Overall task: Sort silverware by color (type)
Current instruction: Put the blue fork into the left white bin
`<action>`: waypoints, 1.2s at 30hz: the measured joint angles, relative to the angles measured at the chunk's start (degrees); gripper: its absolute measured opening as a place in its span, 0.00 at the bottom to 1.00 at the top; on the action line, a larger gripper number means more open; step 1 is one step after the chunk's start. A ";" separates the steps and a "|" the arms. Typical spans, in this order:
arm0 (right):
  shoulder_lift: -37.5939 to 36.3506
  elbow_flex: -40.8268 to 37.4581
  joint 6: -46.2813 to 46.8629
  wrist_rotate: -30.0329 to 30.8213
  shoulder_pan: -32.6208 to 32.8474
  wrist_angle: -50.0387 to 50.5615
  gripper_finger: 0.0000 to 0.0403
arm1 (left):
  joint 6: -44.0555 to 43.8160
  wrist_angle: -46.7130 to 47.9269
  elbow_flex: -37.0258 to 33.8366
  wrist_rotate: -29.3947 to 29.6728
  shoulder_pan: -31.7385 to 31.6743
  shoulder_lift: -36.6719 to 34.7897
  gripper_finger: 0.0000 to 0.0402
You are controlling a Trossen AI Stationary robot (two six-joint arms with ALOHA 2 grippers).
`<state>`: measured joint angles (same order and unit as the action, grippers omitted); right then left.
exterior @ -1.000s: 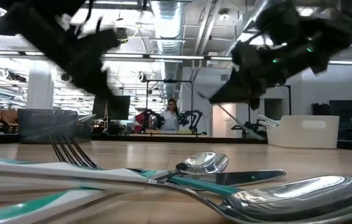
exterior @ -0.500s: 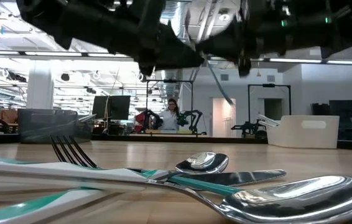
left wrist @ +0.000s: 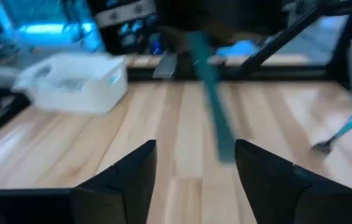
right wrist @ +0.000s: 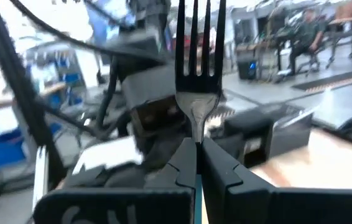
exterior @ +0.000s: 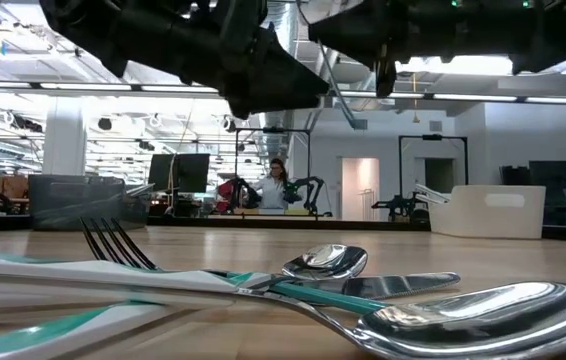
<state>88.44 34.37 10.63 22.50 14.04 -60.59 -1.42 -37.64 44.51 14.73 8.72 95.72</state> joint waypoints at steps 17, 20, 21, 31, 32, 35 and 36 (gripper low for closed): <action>0.04 11.41 -2.60 -0.45 0.13 11.91 0.07 | 1.10 -8.58 0.00 -13.96 -3.96 -0.07 0.06; 0.04 11.43 -2.48 -1.76 0.22 10.89 0.07 | 0.03 -9.76 0.00 -14.22 -3.78 -0.07 0.06; 0.04 11.43 -2.49 -1.76 0.20 10.79 0.07 | -0.27 -10.00 0.00 -13.73 -3.58 -0.07 0.06; 0.00 9.38 -1.57 -1.70 0.61 8.88 0.04 | 0.78 -9.53 -0.02 -3.41 0.26 0.03 0.02; -0.02 9.38 -1.80 -1.76 0.61 8.75 0.04 | 0.79 -9.53 -0.02 -3.31 0.29 0.02 0.01; -0.02 9.38 -3.58 -1.83 0.61 10.86 0.04 | -1.02 -6.95 -0.02 -2.53 1.07 -0.06 0.01; -0.03 9.37 -3.64 -1.87 0.61 11.88 0.05 | -1.31 -4.93 -0.01 -1.08 1.86 -0.49 0.01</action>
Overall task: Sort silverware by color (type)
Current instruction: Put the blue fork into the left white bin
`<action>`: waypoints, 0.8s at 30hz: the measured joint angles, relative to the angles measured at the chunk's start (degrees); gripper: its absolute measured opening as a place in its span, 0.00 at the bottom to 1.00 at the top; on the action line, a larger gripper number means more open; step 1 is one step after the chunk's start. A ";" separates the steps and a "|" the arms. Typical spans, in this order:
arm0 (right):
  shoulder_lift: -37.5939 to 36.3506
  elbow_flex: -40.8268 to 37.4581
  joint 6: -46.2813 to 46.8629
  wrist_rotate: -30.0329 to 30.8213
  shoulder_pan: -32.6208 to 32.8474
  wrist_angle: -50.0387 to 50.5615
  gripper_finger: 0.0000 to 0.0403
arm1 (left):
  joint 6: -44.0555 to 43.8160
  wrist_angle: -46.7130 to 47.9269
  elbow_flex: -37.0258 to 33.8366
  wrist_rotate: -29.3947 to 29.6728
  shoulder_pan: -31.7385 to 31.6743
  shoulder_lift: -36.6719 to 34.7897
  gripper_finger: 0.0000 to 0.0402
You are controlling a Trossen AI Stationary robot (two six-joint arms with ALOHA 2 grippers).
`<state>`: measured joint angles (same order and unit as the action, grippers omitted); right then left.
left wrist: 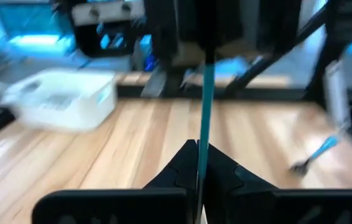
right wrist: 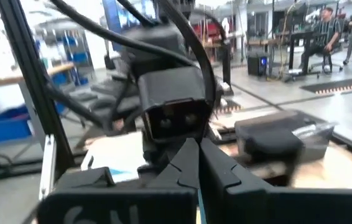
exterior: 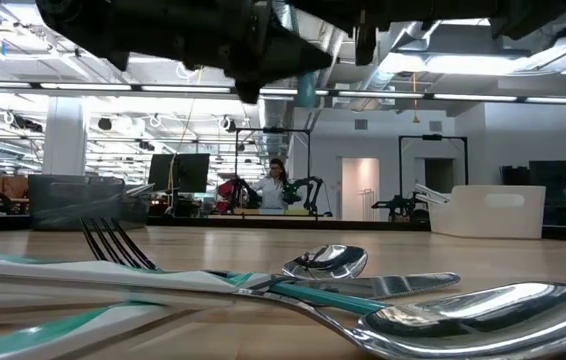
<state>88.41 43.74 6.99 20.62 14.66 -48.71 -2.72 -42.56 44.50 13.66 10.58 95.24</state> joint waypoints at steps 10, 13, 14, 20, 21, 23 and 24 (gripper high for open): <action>-1.65 -0.04 0.91 0.83 -1.24 7.50 0.36 | -44.19 60.79 0.02 23.18 18.72 -22.85 0.00; -1.66 -0.04 3.84 0.71 -2.20 8.15 0.42 | -69.26 78.71 0.05 21.56 28.21 -27.86 0.00; -1.67 -0.04 5.27 0.64 -2.49 9.06 0.43 | -78.69 84.47 0.01 21.29 32.35 -29.11 0.00; -1.67 -0.04 11.03 0.57 -1.67 20.27 0.45 | -117.60 98.38 -0.03 26.49 56.02 -31.07 0.00; -1.67 -0.04 11.11 0.56 -1.41 21.40 0.44 | -117.70 97.96 -0.03 26.68 57.22 -30.98 0.00; -1.67 -0.04 11.18 0.92 -1.41 22.05 0.44 | -116.99 96.56 -0.03 25.38 58.42 -30.74 0.00; -1.67 -0.04 11.18 1.39 -1.49 22.07 0.44 | -116.76 96.50 0.17 23.02 58.88 -30.73 0.00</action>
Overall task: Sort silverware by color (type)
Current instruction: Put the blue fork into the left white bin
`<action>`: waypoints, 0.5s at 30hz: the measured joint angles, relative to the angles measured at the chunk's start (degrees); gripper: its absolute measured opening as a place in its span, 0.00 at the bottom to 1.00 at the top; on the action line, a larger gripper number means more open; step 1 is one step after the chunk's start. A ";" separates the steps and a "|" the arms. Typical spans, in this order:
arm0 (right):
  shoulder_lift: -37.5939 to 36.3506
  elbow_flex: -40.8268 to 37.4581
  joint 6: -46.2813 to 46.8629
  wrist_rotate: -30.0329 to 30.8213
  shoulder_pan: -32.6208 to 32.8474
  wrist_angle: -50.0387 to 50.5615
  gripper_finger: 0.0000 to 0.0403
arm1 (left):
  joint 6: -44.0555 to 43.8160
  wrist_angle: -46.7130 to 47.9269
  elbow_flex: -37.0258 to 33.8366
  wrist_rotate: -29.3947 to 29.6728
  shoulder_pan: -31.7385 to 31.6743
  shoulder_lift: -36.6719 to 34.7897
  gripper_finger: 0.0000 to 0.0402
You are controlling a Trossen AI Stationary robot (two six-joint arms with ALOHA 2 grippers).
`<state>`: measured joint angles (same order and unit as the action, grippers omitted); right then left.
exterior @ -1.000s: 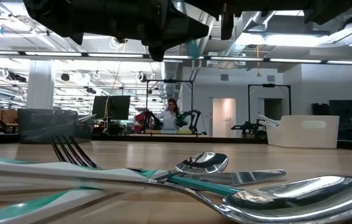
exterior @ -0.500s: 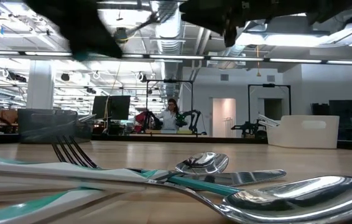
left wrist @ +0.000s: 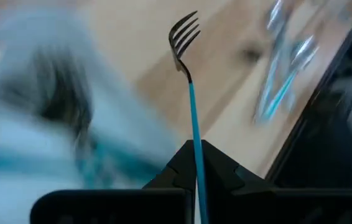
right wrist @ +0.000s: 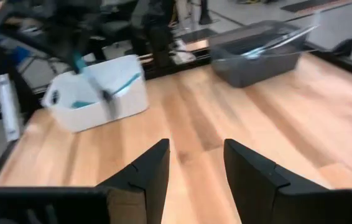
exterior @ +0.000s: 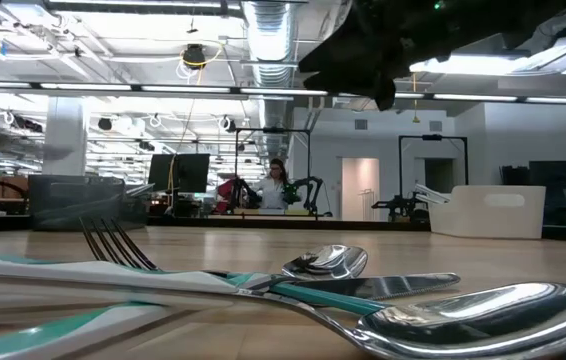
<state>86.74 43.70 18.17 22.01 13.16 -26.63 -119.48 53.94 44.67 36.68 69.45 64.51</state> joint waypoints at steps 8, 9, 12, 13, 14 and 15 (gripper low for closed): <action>-0.72 0.02 -0.05 0.23 -0.09 0.83 0.44 | 8.85 1.01 6.03 -25.45 3.87 -0.02 0.00; -0.66 -0.02 -0.13 0.25 -0.15 0.85 0.44 | 10.20 1.99 6.85 -25.52 4.11 -0.04 0.00; -0.66 -0.02 -0.17 0.45 -0.23 0.29 0.44 | 13.61 8.49 9.51 -25.09 3.64 -0.07 0.00; -0.59 -0.02 -0.17 0.45 -0.32 0.30 0.44 | 14.88 11.13 10.45 -25.46 3.09 -0.17 0.00; -0.52 -0.02 -0.20 0.44 -0.49 0.46 0.44 | 16.45 13.52 11.40 -26.50 2.45 -0.38 0.00; -0.48 -0.02 -0.20 0.40 -0.60 0.69 0.44 | 18.28 16.10 12.63 -28.57 1.67 -0.69 0.00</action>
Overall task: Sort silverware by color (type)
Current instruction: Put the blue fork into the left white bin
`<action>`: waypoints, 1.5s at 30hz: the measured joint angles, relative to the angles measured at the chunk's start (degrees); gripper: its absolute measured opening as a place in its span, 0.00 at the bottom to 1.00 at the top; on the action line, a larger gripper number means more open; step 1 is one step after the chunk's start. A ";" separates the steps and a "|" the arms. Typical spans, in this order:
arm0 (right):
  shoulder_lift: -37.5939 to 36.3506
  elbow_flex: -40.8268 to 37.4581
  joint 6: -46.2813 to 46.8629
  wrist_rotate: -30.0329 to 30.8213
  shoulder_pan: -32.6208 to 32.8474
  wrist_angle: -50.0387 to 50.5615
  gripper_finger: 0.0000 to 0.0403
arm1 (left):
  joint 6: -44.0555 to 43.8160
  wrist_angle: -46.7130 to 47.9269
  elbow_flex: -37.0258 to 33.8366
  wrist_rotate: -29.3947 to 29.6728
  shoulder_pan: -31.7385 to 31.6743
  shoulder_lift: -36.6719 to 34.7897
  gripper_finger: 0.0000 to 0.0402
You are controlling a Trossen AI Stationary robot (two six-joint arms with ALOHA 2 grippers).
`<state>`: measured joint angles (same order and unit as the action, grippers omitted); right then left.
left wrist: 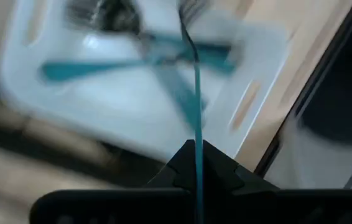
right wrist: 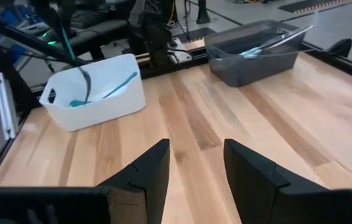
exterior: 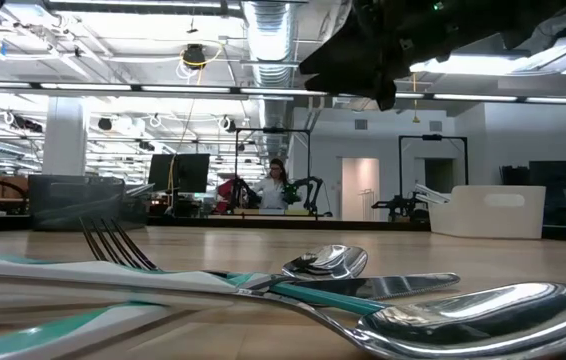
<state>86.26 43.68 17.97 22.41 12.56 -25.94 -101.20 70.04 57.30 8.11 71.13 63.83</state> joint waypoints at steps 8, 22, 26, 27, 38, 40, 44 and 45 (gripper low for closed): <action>0.02 0.00 -0.47 -0.22 -1.18 -0.14 0.44 | 14.51 13.21 6.38 -22.90 -7.07 -1.89 0.00; 0.02 0.00 0.01 -2.71 -2.45 0.90 0.44 | 54.88 11.70 1.26 -27.18 -33.51 -1.71 0.00; -1.40 0.02 0.03 -3.17 -2.54 6.13 0.44 | 54.18 11.98 -1.41 -24.24 -37.15 -0.78 0.01; -2.29 0.02 0.03 -3.17 -2.54 7.95 0.44 | 52.96 12.10 -1.69 -22.69 -37.85 -0.74 0.01; -9.20 0.07 9.68 -16.47 1.75 37.06 0.44 | 45.09 -3.38 -0.57 9.31 -40.28 -0.96 0.06; -9.07 0.07 15.34 -17.31 4.75 44.55 0.43 | 50.23 -16.29 -2.07 19.90 -39.69 -0.98 0.06; -9.07 0.04 30.35 -23.17 12.08 54.37 0.40 | 64.67 -49.47 -8.88 32.79 -37.64 -0.86 0.06; -9.07 0.04 33.26 -22.98 14.09 54.40 0.39 | 67.33 -57.01 -11.00 33.03 -37.69 -0.59 0.06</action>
<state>77.19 43.72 51.24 -0.56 26.65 28.46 -33.87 13.03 46.30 41.14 33.44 63.23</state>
